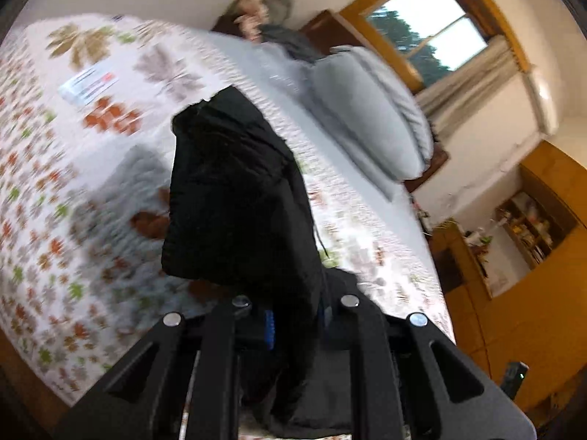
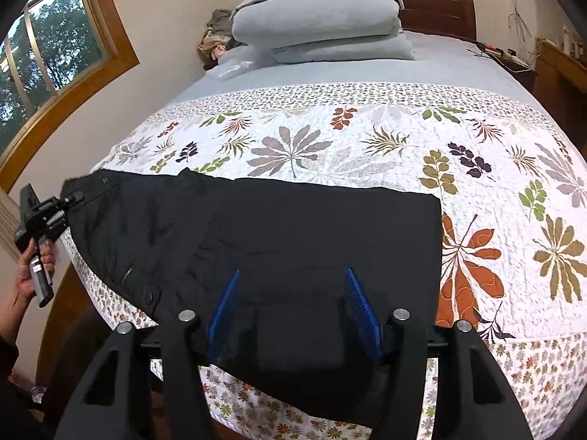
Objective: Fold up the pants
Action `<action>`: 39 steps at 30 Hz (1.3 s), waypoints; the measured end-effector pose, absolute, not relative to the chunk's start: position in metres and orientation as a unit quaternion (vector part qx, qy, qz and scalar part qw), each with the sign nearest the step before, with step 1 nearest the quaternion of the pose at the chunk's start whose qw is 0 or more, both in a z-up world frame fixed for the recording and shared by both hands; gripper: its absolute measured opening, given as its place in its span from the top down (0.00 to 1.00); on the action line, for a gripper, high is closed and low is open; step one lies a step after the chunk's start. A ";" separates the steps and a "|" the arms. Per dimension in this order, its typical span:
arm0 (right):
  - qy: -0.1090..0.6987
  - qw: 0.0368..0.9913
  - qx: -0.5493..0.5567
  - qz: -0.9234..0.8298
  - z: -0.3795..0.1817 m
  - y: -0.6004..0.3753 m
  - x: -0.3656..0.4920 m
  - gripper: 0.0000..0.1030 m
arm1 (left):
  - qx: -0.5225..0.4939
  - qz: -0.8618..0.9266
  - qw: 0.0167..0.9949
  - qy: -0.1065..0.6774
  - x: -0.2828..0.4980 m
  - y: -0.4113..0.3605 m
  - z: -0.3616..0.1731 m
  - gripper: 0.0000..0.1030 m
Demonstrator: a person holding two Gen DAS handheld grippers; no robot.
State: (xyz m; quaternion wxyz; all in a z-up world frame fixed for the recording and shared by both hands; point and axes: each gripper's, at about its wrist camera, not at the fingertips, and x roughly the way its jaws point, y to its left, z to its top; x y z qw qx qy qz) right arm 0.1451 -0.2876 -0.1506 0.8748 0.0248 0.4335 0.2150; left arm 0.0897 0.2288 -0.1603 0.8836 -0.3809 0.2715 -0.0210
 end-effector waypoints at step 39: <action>0.502 0.756 0.240 0.345 -0.145 -0.270 0.237 0.25 | -0.098 -0.279 0.888 0.352 0.144 -0.053 -0.189 0.85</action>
